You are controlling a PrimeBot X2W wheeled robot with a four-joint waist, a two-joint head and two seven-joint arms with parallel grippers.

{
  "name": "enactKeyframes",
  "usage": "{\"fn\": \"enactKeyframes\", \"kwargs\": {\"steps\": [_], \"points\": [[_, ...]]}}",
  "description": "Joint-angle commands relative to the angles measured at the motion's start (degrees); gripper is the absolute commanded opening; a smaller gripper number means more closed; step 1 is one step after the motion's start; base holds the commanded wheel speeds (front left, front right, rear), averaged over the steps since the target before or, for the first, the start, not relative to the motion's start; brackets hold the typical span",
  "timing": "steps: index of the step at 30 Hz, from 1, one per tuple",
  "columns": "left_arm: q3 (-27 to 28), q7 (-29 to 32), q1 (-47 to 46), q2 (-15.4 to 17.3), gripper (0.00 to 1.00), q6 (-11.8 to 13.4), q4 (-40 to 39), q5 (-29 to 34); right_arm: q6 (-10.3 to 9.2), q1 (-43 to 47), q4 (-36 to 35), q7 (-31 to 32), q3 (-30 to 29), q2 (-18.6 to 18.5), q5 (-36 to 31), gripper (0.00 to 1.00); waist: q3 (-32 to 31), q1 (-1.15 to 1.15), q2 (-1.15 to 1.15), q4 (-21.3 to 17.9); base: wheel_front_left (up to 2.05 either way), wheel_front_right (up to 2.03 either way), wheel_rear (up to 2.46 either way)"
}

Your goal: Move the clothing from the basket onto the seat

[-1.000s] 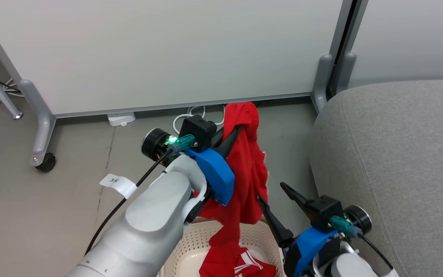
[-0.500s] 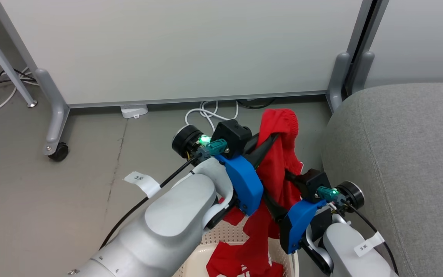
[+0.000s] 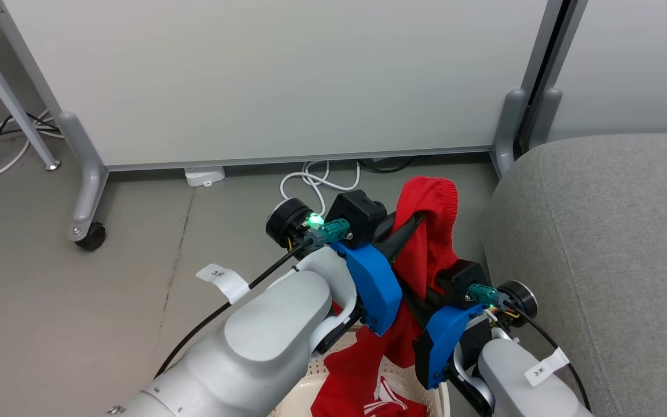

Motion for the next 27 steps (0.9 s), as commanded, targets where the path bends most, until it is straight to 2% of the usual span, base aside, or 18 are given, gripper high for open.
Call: {"fn": "enactKeyframes", "kwargs": {"steps": [1,3,4,5,6,10,17,21,27], "points": [[-0.07,-0.34,-1.08,-0.02,0.0,0.21,0.32,-0.38,0.01,-0.69,0.34,-0.45,0.25,-0.14,0.67,0.0,-0.17,0.0,0.0,-0.15,0.0,0.0,0.0],[-0.09,-0.72,-1.07,-0.01,0.0,0.5,0.7,-0.88,0.01,-0.72,0.77,-0.78,0.64,-0.14,1.0,0.0,-0.33,0.0,0.0,-0.33,0.0,0.0,0.0],[0.01,-1.0,-1.07,-0.02,0.19,0.75,0.81,-1.04,0.01,-0.74,0.91,-0.98,0.79,-0.14,1.14,0.0,-0.38,0.0,0.0,-0.43,0.0,0.0,0.0],[0.18,-1.33,-1.09,-0.01,0.49,0.93,0.97,-1.22,0.01,-0.81,1.05,-0.98,0.94,-0.14,1.1,0.0,-0.42,0.0,0.0,-0.51,0.0,0.0,0.0],[0.23,-1.63,-1.13,-0.02,0.98,1.09,1.19,-1.32,0.01,-0.89,1.14,-1.17,1.08,-0.14,1.24,0.0,-0.44,0.0,0.0,-0.61,0.0,0.0,0.0],[1.09,-2.82,-0.48,0.22,1.0,1.48,2.7,-1.93,0.01,-1.09,1.15,-1.66,1.44,-0.14,1.5,0.0,-0.49,0.0,0.0,-1.17,0.0,0.0,0.0],[3.85,-5.05,1.74,2.83,1.0,1.96,2.91,-2.55,0.01,-1.32,0.49,-2.28,1.68,-0.13,1.31,0.0,-0.28,0.0,0.0,-2.33,0.0,0.0,0.0],[6.97,-5.71,4.86,6.52,1.0,2.94,-0.04,-1.38,0.01,-0.98,-0.59,-2.62,1.78,-0.15,1.17,0.0,-0.21,0.0,0.0,-3.33,0.0,0.0,0.0],[18.43,-5.75,16.9,13.54,1.0,6.88,-12.57,3.25,0.01,-0.1,-4.07,-3.36,0.7,-0.13,-0.14,0.0,0.84,0.0,0.0,-5.78,0.0,0.0,0.0]]}}
